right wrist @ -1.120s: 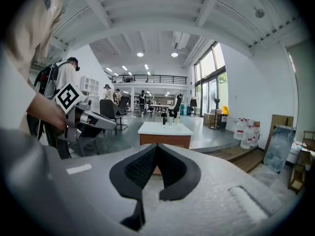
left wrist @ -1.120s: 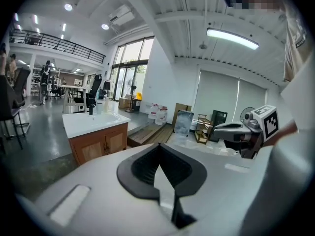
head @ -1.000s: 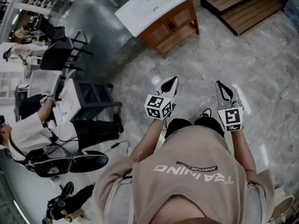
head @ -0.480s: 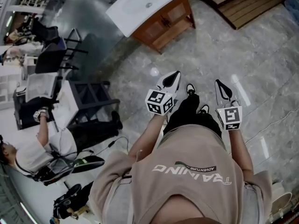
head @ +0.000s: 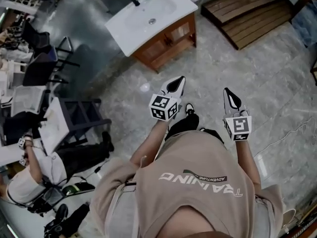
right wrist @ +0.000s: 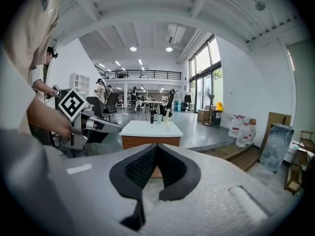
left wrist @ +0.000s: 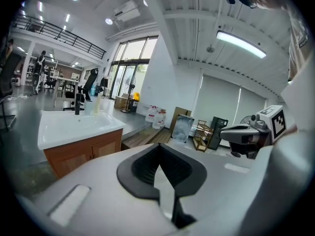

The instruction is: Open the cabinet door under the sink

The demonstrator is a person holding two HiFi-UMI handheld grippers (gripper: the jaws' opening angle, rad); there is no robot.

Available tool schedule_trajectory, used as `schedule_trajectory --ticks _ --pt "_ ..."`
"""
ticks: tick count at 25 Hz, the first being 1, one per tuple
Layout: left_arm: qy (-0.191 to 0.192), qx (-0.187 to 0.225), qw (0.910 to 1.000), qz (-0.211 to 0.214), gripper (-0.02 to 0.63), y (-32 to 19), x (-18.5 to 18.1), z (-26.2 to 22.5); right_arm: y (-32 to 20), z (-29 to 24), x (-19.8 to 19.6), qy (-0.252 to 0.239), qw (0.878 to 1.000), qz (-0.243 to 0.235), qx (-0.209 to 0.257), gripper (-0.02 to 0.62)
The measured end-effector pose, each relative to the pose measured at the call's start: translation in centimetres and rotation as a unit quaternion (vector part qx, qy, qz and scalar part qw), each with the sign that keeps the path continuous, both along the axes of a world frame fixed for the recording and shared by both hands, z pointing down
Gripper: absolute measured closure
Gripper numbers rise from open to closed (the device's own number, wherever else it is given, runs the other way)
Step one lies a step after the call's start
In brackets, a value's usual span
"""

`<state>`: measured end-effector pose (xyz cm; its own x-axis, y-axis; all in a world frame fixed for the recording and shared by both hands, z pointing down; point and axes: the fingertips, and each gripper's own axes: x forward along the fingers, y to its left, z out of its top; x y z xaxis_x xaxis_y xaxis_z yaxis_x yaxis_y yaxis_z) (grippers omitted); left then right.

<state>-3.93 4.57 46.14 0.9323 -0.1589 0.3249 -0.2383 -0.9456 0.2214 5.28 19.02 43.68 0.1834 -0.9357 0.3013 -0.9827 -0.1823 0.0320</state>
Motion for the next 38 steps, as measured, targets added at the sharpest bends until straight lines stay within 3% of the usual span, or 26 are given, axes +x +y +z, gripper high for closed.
schedule_trajectory --ticks 4,10,18,27,38 --pt "0.008 0.005 0.9999 0.007 0.591 -3.4 1.8 -0.6 -3.6 -2.0 2.0 0.013 1.000 0.009 0.010 0.594" --pt "-0.016 0.048 0.9983 0.029 0.591 -7.8 2.6 0.5 -8.3 -1.4 3.3 0.002 1.000 0.024 0.003 0.594" --pt "-0.014 0.026 0.9994 0.018 0.591 -11.8 3.1 1.4 -12.8 -1.4 3.0 -0.001 1.000 0.001 -0.013 0.594" --pt "-0.023 0.004 0.9991 -0.035 0.591 -14.7 3.2 2.4 -16.5 -0.6 4.8 -0.010 0.998 -0.044 -0.032 0.594" --pt "-0.057 0.007 0.9871 -0.150 0.591 -19.6 5.3 1.5 -26.3 -0.8 9.9 -0.027 0.984 -0.177 -0.010 0.594"
